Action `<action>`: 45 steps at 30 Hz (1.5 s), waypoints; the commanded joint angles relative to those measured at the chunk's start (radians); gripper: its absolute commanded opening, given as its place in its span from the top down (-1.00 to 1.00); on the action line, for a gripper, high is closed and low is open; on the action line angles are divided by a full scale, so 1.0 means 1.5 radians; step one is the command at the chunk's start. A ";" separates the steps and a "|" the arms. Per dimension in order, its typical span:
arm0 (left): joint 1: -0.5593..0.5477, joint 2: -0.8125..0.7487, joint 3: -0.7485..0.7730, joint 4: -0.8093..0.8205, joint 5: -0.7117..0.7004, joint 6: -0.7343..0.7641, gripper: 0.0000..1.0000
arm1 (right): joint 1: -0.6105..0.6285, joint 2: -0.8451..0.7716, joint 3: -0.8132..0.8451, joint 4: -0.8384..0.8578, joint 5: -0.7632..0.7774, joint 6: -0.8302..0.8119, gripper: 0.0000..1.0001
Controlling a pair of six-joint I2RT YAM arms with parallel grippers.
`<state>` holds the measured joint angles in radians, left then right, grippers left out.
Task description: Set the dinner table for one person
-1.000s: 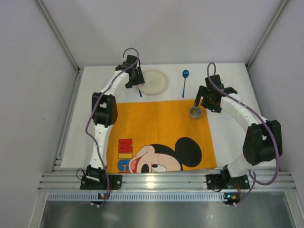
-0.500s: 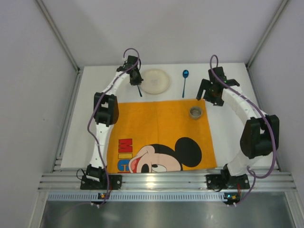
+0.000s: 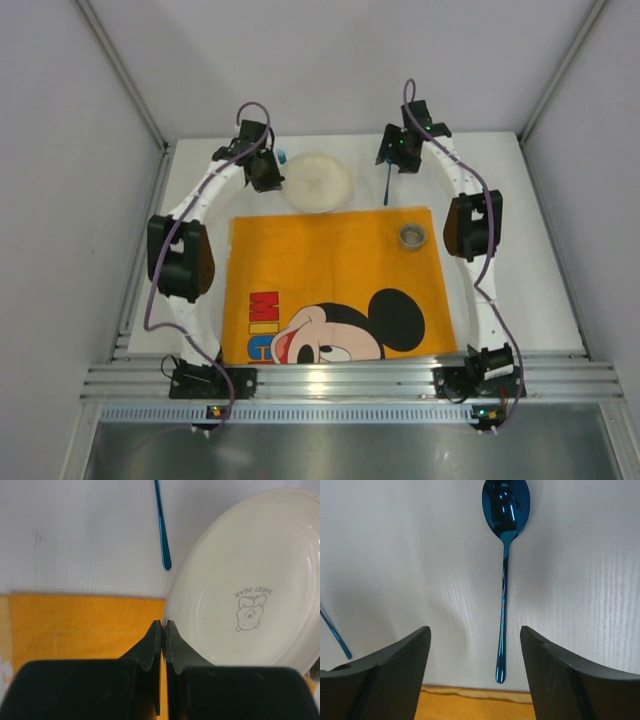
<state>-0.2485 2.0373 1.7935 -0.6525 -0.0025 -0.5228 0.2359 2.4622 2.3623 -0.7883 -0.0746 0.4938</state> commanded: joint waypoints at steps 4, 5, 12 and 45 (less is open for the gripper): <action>-0.002 -0.308 -0.290 0.009 0.081 -0.017 1.00 | 0.025 0.064 0.101 -0.044 0.075 0.029 -0.27; -0.003 -0.334 -0.321 0.009 0.086 -0.022 1.00 | 0.029 0.072 0.114 -0.046 0.086 0.007 -0.25; -0.004 -0.526 -0.502 -0.011 0.106 -0.084 1.00 | 0.065 0.166 0.170 -0.159 0.149 -0.019 0.56; -0.030 -0.650 -0.613 -0.101 0.139 -0.057 1.00 | 0.016 0.020 0.127 -0.018 0.188 -0.086 0.32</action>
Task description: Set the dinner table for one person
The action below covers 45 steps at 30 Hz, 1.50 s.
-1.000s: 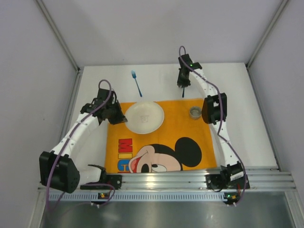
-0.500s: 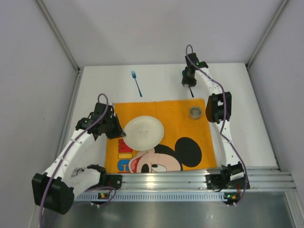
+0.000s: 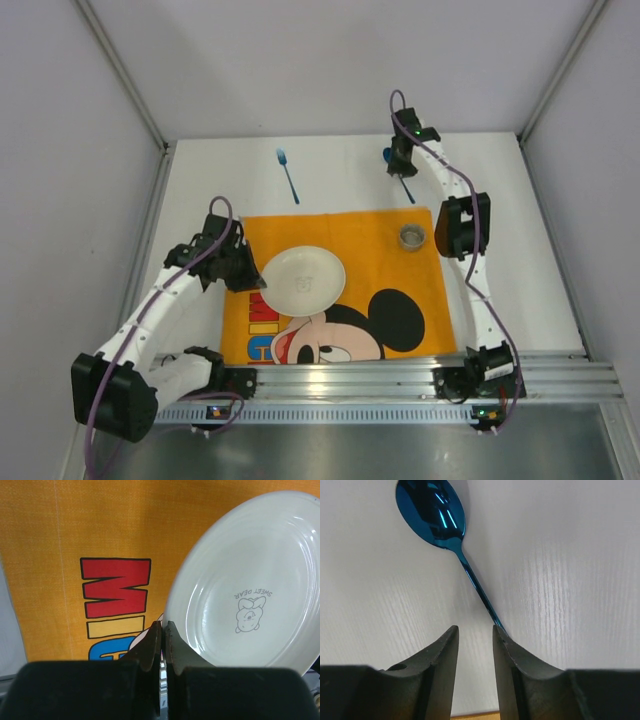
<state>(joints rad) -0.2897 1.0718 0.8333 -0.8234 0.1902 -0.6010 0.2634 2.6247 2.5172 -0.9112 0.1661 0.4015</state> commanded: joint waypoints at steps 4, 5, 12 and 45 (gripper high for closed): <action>-0.003 0.007 0.020 0.022 0.015 -0.005 1.00 | -0.002 -0.058 0.043 0.064 0.042 -0.080 0.28; -0.004 0.015 0.016 0.022 0.018 -0.002 1.00 | -0.005 -0.043 0.043 0.059 0.041 -0.086 0.25; -0.050 0.089 0.004 0.033 -0.014 -0.015 1.00 | -0.007 0.008 0.026 0.036 0.030 -0.102 0.20; -0.244 0.263 0.212 -0.046 -0.272 -0.053 -0.69 | -0.008 -0.033 0.103 0.022 0.040 -0.113 1.00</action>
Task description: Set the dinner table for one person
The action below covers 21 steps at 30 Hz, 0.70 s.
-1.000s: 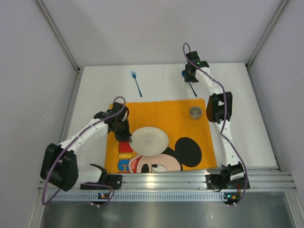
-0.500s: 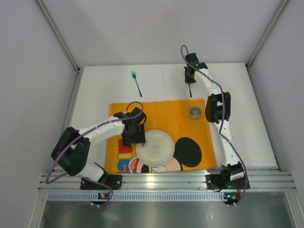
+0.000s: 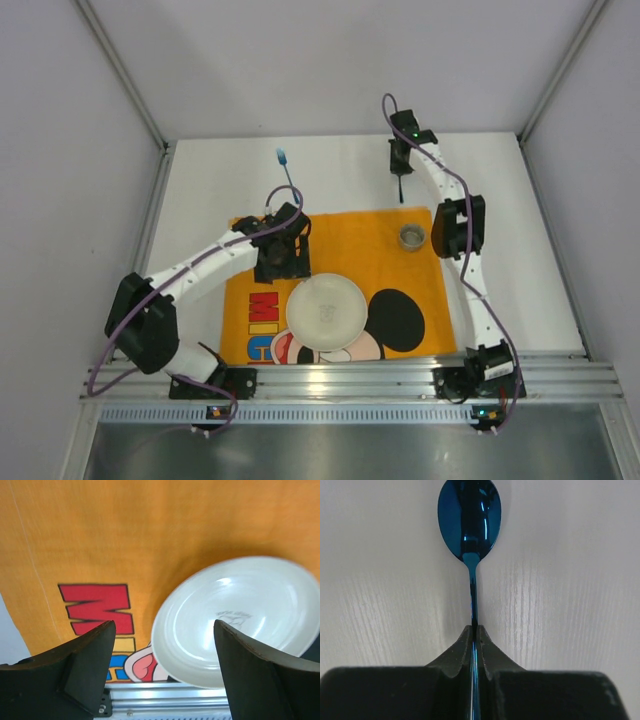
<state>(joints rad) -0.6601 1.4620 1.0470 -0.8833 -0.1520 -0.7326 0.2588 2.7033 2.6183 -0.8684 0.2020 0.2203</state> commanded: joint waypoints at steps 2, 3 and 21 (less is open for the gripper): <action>0.012 0.019 0.098 -0.001 -0.038 0.057 -0.71 | -0.003 -0.154 0.010 0.016 0.018 0.017 1.00; 0.023 0.026 0.125 -0.001 -0.037 0.062 -0.71 | -0.004 -0.183 -0.016 0.029 0.013 0.028 1.00; 0.226 0.327 0.484 0.054 -0.024 0.196 -0.78 | 0.149 -0.896 -0.952 0.162 -0.070 0.232 1.00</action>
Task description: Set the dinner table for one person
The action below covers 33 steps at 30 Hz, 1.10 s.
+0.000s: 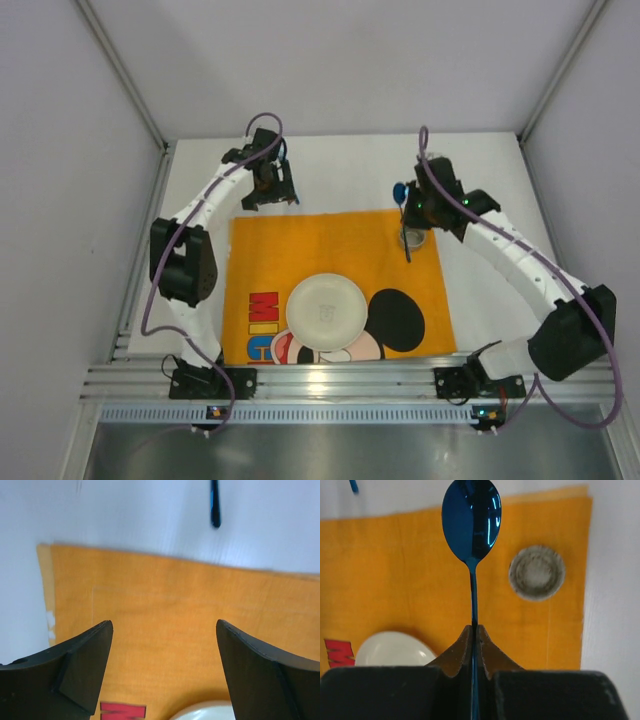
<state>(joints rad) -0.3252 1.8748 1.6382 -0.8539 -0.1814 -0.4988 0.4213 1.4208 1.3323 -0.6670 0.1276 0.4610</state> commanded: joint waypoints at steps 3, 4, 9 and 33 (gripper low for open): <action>0.005 0.135 0.182 0.031 -0.019 0.060 -0.78 | 0.123 -0.093 -0.184 0.028 -0.007 0.123 1.00; 0.005 0.153 0.201 0.034 -0.023 0.064 -0.78 | 0.138 -0.103 -0.219 0.027 -0.001 0.136 1.00; 0.017 0.260 0.295 0.051 -0.044 0.081 -0.77 | 0.197 -0.109 -0.296 0.050 0.022 0.195 1.00; 0.040 0.430 0.387 0.245 -0.010 0.071 -0.42 | 0.217 0.029 -0.281 0.032 -0.024 0.147 0.80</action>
<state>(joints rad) -0.2726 2.5359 2.2444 -0.5762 -0.2092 -0.3756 0.7311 1.4395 0.8532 -0.6292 0.1028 0.7170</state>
